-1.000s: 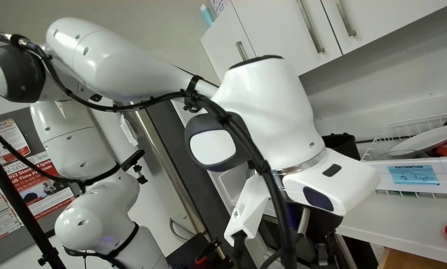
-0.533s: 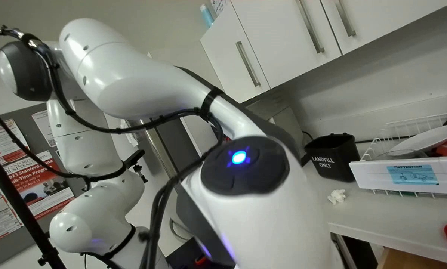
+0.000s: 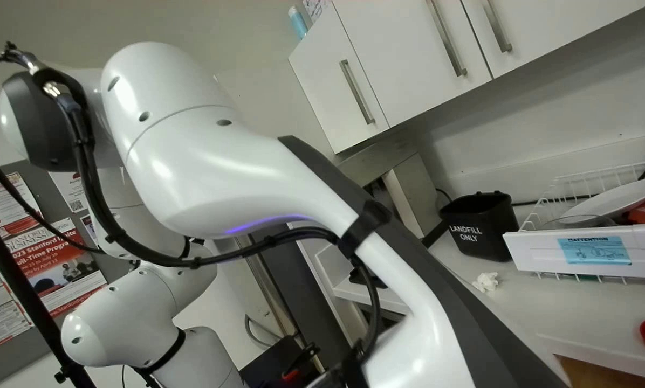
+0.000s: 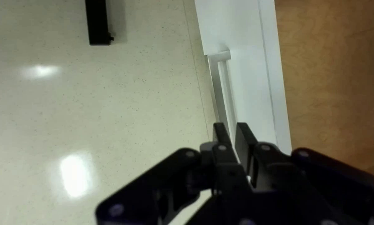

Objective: Close the top drawer of the kitchen unit

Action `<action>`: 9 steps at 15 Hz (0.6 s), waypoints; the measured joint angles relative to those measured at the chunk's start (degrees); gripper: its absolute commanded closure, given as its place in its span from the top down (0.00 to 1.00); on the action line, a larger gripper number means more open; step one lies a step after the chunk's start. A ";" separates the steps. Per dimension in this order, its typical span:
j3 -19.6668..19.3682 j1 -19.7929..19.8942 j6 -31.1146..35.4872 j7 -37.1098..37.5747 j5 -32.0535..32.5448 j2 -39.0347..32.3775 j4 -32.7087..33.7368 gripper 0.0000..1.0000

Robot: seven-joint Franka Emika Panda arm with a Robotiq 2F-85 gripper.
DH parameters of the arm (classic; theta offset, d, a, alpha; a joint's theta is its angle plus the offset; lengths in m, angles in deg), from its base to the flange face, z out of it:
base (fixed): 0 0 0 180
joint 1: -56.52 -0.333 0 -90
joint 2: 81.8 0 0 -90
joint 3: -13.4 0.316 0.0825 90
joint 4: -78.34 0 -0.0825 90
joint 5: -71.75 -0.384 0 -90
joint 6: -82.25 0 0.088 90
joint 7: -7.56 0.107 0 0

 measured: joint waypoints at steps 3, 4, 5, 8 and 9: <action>0.56 0.91 -0.06 -0.06 0.07 -1.75 0.99 0.01; 0.55 0.90 -0.06 -0.06 0.09 -1.71 1.06 0.01; 0.55 0.82 -0.06 -0.06 0.09 -1.61 1.06 0.00; 0.69 0.64 0.07 0.83 -0.16 -1.85 1.19 0.00; 0.76 0.81 0.15 1.81 -0.70 -2.57 1.59 0.00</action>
